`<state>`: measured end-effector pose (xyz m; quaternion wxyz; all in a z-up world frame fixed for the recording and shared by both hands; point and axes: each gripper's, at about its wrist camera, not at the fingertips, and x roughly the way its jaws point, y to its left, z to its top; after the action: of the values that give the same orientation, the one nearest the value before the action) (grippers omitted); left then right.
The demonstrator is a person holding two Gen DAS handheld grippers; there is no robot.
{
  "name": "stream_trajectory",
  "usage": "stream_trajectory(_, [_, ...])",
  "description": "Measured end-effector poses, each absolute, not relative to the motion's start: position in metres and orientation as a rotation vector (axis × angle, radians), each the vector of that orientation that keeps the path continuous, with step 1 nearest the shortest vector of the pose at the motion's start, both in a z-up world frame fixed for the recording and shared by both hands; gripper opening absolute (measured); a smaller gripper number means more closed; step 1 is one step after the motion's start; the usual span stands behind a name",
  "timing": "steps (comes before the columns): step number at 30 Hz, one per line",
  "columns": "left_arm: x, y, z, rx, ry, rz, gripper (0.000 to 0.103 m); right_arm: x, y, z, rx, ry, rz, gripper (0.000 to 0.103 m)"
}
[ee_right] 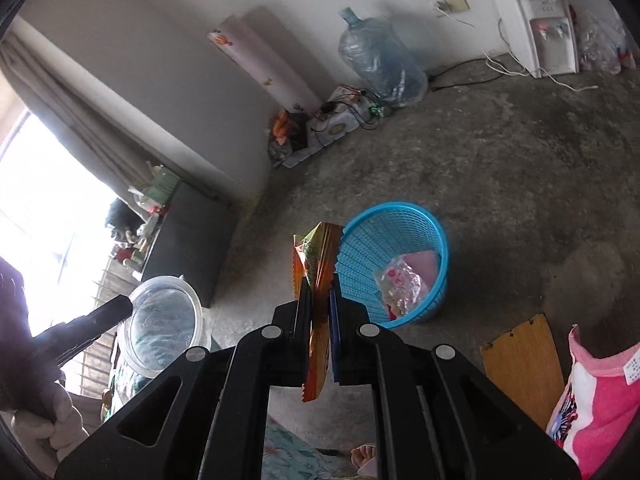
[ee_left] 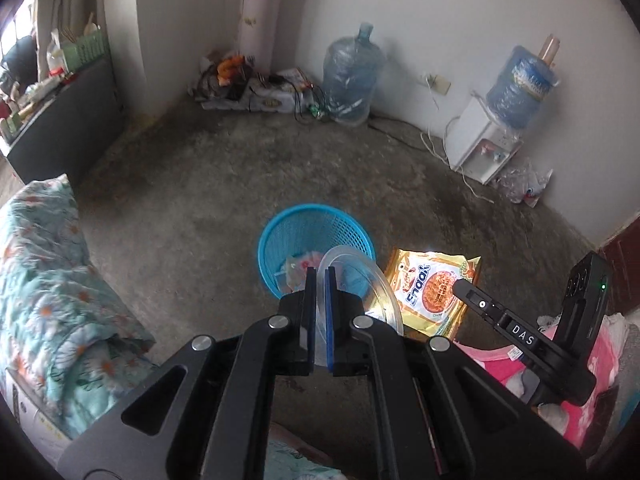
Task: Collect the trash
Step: 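Carry bowl and orange wrapper over the blue wastebasket and open both tools, then move both open tools back over the bed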
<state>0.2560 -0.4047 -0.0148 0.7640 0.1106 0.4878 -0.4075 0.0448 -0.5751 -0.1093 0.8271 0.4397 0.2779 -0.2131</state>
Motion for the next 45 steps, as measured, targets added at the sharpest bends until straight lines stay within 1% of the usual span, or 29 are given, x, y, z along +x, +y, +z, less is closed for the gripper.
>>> stream_trajectory(4, [0.280,-0.453,-0.061,0.251,1.183,-0.872,0.002,0.060,-0.604,-0.151,1.024,0.639,-0.488,0.008])
stream_trajectory(10, [0.311,-0.503,-0.106,0.280,1.269,-0.817,0.002,0.090,-0.642,-0.190,1.078,0.680,-0.528,0.009])
stream_trajectory(12, [0.321,-0.512,-0.118,0.262,1.272,-0.816,0.002,0.105,-0.657,-0.207,1.095,0.704,-0.510,0.012])
stream_trajectory(13, [0.325,-0.515,-0.123,0.260,1.269,-0.804,0.002,0.112,-0.661,-0.215,1.078,0.726,-0.520,0.016])
stream_trajectory(14, [0.329,-0.516,-0.129,0.244,1.264,-0.800,0.005,0.121,-0.664,-0.223,1.051,0.762,-0.532,0.033])
stream_trajectory(15, [0.333,-0.519,-0.135,0.229,1.258,-0.802,0.017,0.129,-0.667,-0.235,1.028,0.799,-0.550,0.041])
stream_trajectory(16, [0.335,-0.519,-0.138,0.227,1.246,-0.792,0.025,0.133,-0.667,-0.242,1.013,0.817,-0.568,0.050])
stream_trajectory(17, [0.337,-0.519,-0.141,0.227,1.232,-0.775,0.033,0.136,-0.666,-0.250,0.992,0.837,-0.583,0.050])
stream_trajectory(19, [0.339,-0.517,-0.142,0.204,1.237,-0.778,0.033,0.134,-0.662,-0.262,0.973,0.867,-0.597,0.050])
stream_trajectory(23, [0.340,-0.503,-0.125,0.173,1.213,-0.794,0.034,0.118,-0.656,-0.268,0.988,0.861,-0.606,0.050])
stream_trajectory(25, [0.337,-0.494,-0.110,0.168,1.184,-0.810,0.035,0.113,-0.652,-0.261,0.968,0.848,-0.609,0.050])
stream_trajectory(27, [0.332,-0.481,-0.087,0.157,1.144,-0.840,0.042,0.111,-0.649,-0.250,0.940,0.824,-0.609,0.050])
stream_trajectory(29, [0.323,-0.460,-0.058,0.137,1.097,-0.888,0.045,0.110,-0.645,-0.230,0.896,0.788,-0.597,0.050])
stream_trajectory(30, [0.318,-0.447,-0.042,0.129,1.071,-0.908,0.049,0.110,-0.639,-0.216,0.862,0.766,-0.587,0.050])
stream_trajectory(31, [0.313,-0.435,-0.028,0.123,1.048,-0.918,0.050,0.111,-0.633,-0.203,0.833,0.745,-0.578,0.052])
stream_trajectory(32, [0.307,-0.418,-0.012,0.109,1.019,-0.932,0.053,0.111,-0.626,-0.188,0.803,0.719,-0.562,0.058])
stream_trajectory(35, [0.286,-0.361,0.029,0.075,0.936,-0.931,0.063,0.111,-0.600,-0.143,0.716,0.631,-0.491,0.072])
stream_trajectory(37, [0.270,-0.321,0.050,0.052,0.883,-0.903,0.068,0.112,-0.581,-0.116,0.666,0.586,-0.427,0.077])
stream_trajectory(39, [0.253,-0.273,0.067,0.016,0.843,-0.863,0.074,0.115,-0.558,-0.093,0.623,0.560,-0.342,0.079])
stream_trajectory(45, [0.209,-0.133,0.094,-0.086,0.734,-0.647,0.079,0.131,-0.486,-0.048,0.503,0.577,-0.090,0.080])
